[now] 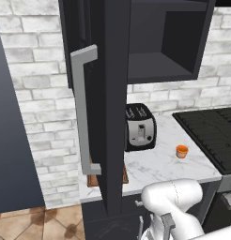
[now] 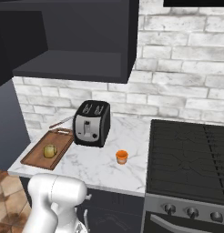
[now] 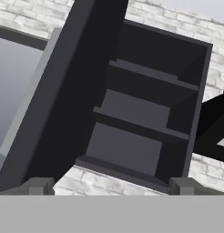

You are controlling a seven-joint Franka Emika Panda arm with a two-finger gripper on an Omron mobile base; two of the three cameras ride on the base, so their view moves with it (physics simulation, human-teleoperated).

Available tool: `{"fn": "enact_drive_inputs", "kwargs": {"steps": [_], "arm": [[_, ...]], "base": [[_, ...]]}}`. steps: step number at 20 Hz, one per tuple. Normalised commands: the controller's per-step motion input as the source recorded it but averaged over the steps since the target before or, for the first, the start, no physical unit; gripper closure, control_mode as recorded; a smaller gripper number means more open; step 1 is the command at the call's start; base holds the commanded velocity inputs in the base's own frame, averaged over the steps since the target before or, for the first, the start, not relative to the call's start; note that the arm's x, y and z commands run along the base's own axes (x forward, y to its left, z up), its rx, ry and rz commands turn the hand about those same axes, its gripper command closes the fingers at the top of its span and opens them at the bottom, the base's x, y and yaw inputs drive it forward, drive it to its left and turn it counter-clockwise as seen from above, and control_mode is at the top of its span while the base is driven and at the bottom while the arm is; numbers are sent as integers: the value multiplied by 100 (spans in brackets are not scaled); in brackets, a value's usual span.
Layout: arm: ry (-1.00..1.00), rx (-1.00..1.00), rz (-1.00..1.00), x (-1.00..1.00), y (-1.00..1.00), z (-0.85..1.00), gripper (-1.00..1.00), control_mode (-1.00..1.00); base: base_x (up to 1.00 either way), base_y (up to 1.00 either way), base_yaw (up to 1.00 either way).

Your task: Pick the bread, place it on the cutting board, pick the jam, place it on the counter, and close the cabinet.

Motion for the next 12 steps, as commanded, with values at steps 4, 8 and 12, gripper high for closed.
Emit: {"fn": "enact_drive_inputs", "kwargs": {"steps": [4,8,12], "arm": [[0,0,0,0,7,-1,-100,-100],[0,0,0,3,6,-3,-100,-100],[0,0,0,7,5,-6,-100,-100]], "base": [[0,0,0],[0,0,0],[0,0,0]]}}
